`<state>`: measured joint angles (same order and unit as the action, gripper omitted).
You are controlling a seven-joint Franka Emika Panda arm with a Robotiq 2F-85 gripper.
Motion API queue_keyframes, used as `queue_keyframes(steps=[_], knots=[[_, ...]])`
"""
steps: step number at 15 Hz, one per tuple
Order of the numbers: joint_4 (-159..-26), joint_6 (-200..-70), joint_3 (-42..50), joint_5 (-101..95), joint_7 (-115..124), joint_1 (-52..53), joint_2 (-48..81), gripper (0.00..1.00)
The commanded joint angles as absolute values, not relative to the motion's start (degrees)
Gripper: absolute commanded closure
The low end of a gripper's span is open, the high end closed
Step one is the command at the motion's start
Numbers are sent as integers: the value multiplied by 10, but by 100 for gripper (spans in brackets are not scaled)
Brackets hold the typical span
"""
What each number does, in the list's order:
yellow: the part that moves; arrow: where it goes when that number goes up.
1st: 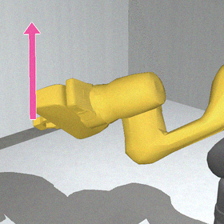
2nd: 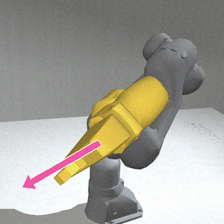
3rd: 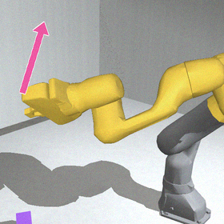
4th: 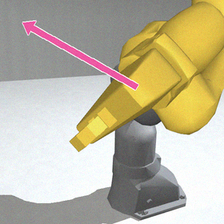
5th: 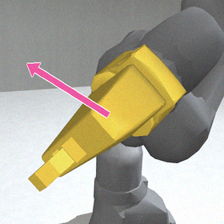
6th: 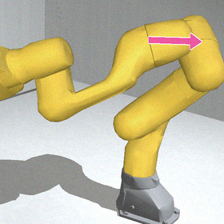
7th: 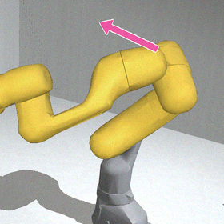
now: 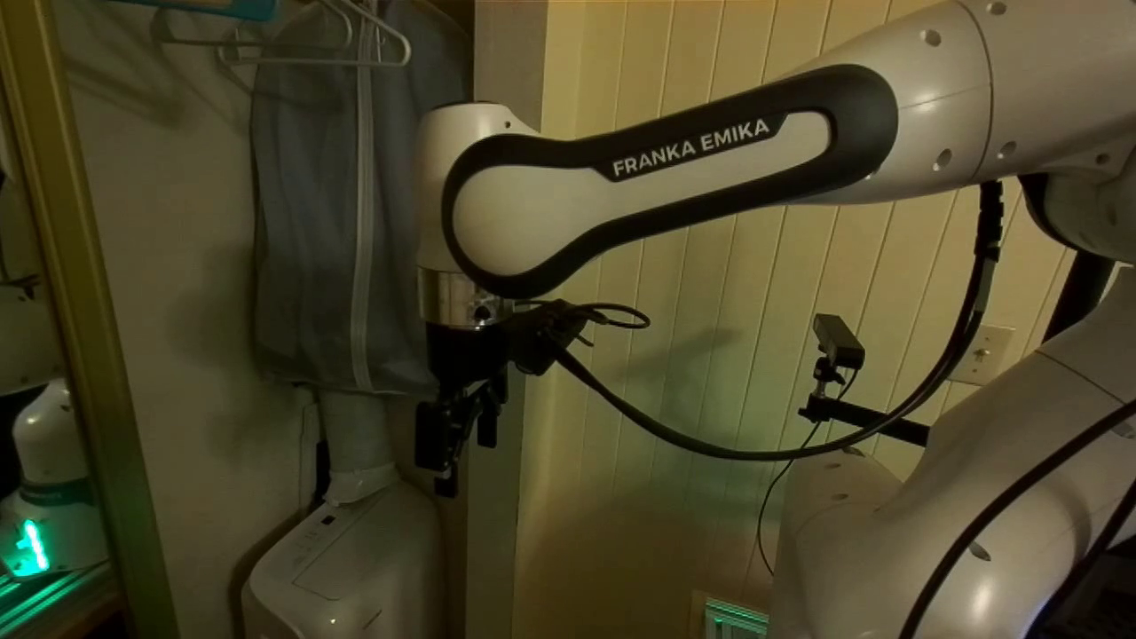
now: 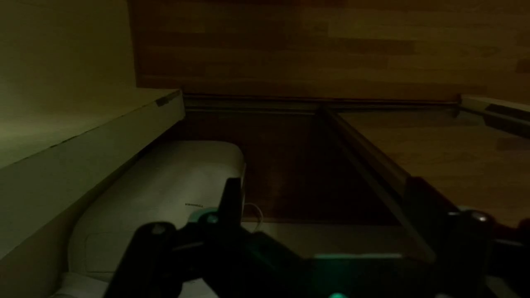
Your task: Rearrange the hangers
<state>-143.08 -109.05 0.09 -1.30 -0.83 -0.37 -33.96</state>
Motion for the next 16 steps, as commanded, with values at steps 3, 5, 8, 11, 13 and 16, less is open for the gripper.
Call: queue_keyframes(steps=[3,5,8,11,13,16], knots=[[-1430,-1089,1,-13,-8,-3,-339,0],[-1430,-1089,1,-13,-8,-3,-339,0],[-1430,-1089,1,-13,-8,-3,-339,0],[-1430,-1089,1,-13,-8,-3,-339,0],[-1423,-1090,-7,-31,17,-16,-323,0],[-1403,-1088,-11,-80,42,-39,-344,0]])
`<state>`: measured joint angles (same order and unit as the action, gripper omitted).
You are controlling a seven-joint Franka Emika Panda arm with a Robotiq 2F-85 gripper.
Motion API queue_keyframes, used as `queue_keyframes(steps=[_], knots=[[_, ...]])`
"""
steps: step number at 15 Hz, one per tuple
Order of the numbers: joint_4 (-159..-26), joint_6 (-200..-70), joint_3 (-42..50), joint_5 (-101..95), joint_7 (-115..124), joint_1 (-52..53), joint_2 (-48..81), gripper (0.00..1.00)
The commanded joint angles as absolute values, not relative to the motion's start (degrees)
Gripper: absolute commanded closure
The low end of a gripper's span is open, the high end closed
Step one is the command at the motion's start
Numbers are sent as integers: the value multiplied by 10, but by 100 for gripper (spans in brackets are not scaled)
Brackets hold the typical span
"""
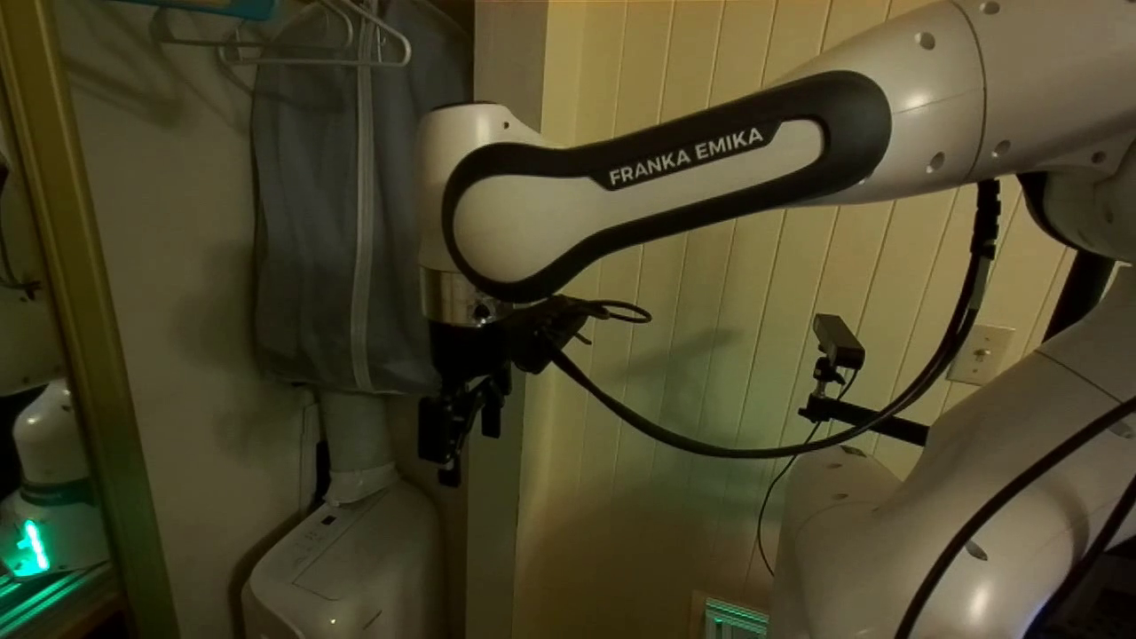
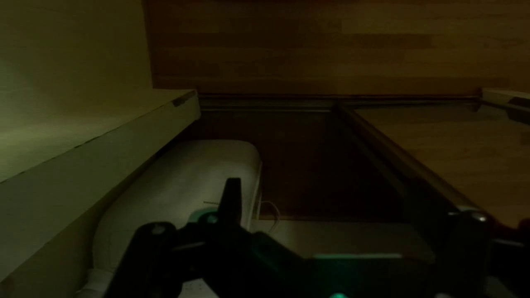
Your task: Rearrange the hangers
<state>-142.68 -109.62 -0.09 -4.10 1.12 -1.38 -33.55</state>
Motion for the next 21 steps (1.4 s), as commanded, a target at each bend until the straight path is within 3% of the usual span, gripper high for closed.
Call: queue_keyframes(steps=[1,8,15,21], knots=[[-1395,-1075,-11,-101,55,-50,-356,0],[-1323,-1082,22,-106,83,-89,-431,0],[-1231,-1202,29,-171,21,-93,-450,0],[-1245,-1177,24,-153,41,-98,-448,0]])
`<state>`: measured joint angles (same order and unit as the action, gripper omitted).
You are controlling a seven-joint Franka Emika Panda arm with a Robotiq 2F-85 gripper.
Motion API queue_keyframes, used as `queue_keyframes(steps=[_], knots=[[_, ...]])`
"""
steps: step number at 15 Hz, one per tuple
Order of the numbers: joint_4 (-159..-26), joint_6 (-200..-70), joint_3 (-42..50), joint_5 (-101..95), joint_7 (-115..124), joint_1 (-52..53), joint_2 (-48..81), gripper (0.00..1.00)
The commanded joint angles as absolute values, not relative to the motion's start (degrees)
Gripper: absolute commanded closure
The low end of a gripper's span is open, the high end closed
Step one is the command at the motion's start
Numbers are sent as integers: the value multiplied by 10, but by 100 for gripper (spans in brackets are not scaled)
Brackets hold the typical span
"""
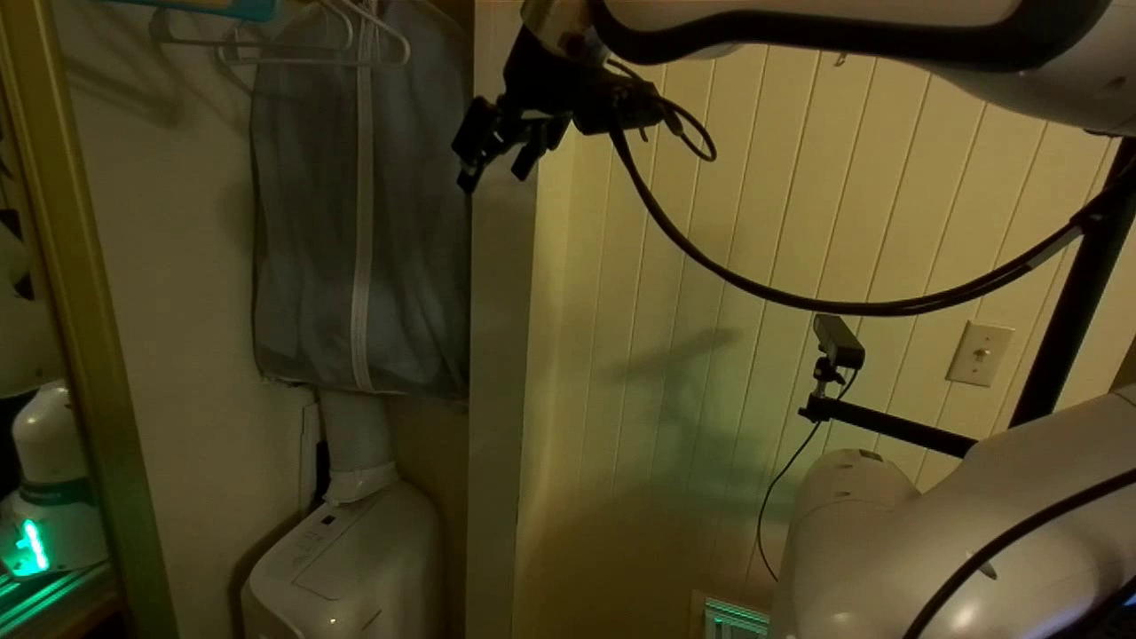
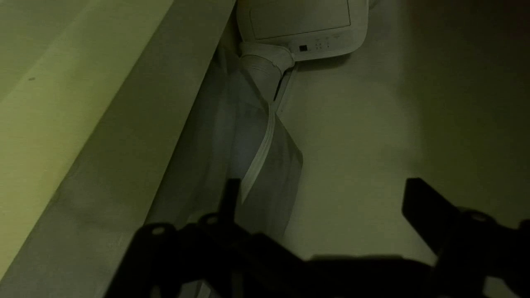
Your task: Rearrange the hangers
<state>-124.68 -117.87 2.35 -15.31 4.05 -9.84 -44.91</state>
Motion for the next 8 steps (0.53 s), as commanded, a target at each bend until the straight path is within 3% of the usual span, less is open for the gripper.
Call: queue_keyframes(steps=[1,8], knots=[[-1245,-1177,24,-153,41,-98,-448,0],[-1175,-1287,53,-139,29,-93,-385,0]])
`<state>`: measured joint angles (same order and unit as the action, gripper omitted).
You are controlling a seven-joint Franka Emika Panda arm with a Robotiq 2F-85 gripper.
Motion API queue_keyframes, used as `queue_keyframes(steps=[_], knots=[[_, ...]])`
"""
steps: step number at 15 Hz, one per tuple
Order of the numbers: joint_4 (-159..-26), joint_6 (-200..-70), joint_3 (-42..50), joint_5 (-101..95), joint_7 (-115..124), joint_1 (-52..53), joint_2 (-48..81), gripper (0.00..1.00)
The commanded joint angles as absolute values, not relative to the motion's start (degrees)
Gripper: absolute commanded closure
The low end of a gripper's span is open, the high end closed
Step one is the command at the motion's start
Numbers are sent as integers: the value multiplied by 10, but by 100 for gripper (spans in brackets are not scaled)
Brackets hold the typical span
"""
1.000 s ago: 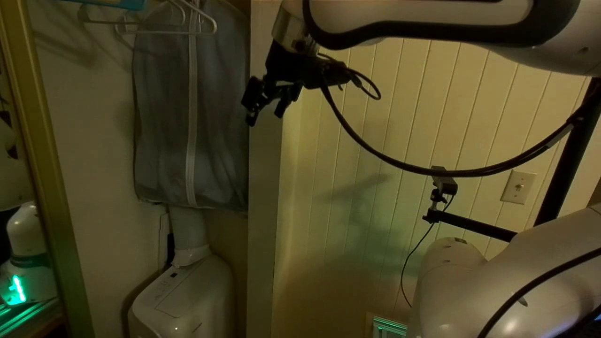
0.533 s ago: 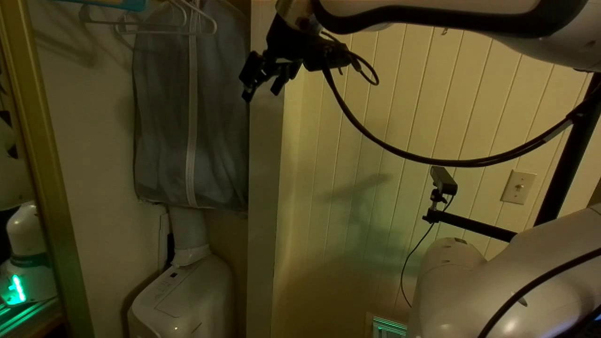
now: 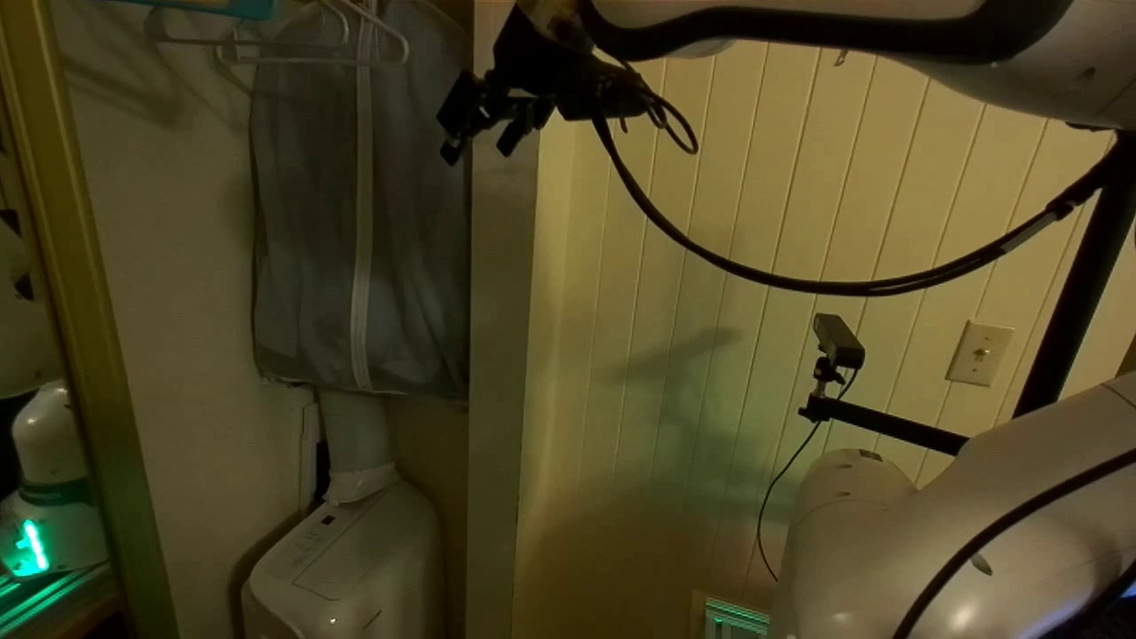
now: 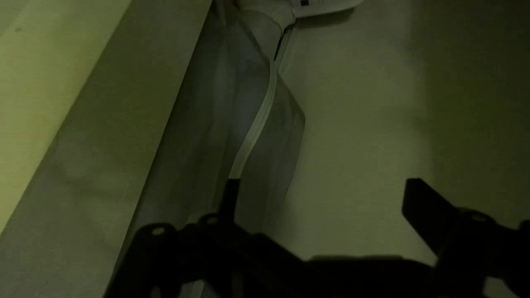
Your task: Rearrange the hangers
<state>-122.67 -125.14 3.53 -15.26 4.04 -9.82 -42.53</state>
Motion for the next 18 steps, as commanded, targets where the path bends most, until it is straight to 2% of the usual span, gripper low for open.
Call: queue_keyframes(steps=[1,9,18], knots=[[-1157,-1301,63,-129,25,-89,-373,0],[-1031,-1324,104,-46,-78,-24,-297,0],[-908,-1363,100,-28,-101,-17,-177,0]])
